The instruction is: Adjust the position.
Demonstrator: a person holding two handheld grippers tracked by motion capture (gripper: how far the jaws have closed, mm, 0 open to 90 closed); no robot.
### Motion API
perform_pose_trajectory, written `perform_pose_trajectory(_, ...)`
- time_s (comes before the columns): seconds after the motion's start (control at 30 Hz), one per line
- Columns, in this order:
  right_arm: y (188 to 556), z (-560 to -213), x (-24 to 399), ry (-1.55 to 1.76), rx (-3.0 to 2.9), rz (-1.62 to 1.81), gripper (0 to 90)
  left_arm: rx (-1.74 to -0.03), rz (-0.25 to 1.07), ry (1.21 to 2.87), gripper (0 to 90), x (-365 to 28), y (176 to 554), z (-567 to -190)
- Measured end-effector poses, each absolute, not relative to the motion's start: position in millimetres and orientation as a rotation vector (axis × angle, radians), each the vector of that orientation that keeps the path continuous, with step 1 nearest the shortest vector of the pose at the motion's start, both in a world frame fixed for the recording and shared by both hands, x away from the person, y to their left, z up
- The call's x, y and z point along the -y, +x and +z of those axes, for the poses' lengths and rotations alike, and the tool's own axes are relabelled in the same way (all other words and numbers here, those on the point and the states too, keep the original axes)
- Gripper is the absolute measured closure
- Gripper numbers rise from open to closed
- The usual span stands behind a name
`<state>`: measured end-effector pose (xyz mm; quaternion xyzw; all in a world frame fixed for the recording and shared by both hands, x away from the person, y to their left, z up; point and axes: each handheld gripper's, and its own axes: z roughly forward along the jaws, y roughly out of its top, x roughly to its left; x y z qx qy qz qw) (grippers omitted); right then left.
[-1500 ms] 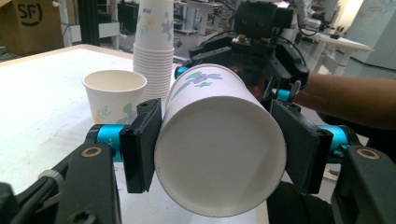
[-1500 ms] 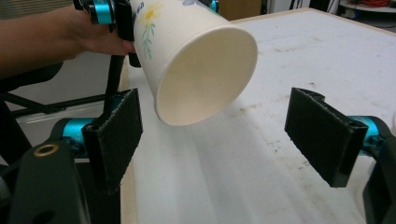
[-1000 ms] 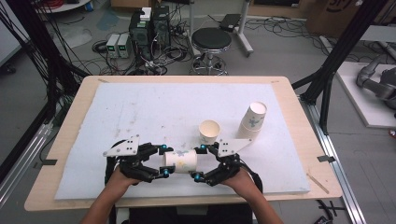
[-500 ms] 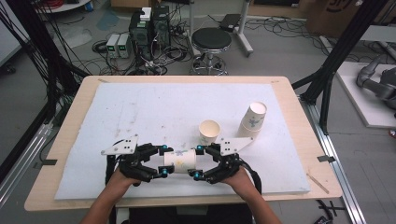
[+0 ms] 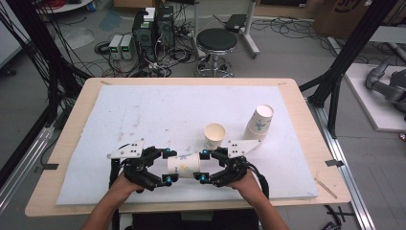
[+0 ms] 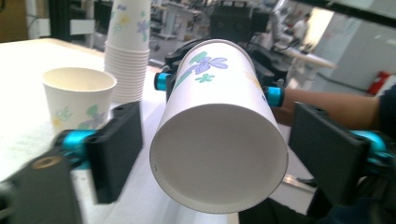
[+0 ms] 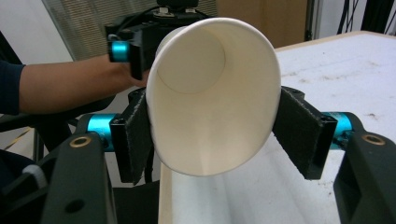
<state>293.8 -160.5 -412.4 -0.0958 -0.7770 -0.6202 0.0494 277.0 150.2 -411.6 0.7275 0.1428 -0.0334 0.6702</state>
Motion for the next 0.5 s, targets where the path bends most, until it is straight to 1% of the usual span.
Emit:
perform_pose_trajectory(0.37, 296.5, -403.1, 162.8, -0.315, 2.505, -1.761, 33.1, -0.335, 0.004, 1.746, 15.4, -154.5, 275.9, -403.0)
perform_pose_trajectory(0.5, 298.7, -396.9, 157.8, -0.309, 2.609, -1.677, 33.1, -0.333, 0.032, 1.815, 15.4, -154.9, 276.8, -397.7)
